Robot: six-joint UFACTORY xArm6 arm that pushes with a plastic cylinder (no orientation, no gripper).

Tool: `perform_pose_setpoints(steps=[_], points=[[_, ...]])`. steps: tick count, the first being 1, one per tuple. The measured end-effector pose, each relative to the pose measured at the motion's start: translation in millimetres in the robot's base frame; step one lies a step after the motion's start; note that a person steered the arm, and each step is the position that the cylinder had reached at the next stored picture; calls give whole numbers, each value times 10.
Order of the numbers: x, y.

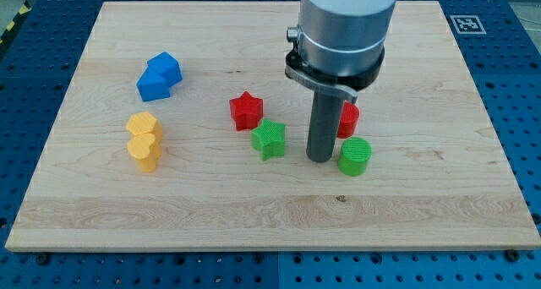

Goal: Move the green circle right to the green star

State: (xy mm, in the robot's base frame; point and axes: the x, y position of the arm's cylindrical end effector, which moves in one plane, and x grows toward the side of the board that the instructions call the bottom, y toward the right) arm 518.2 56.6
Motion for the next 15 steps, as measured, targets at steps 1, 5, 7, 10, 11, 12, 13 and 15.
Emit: perform_pose_setpoints(steps=[1, 5, 7, 10, 11, 12, 13, 15], points=[[236, 0], [272, 701], [272, 1008], [-55, 499], [-63, 217], [-63, -31], [-95, -223], [-99, -311]])
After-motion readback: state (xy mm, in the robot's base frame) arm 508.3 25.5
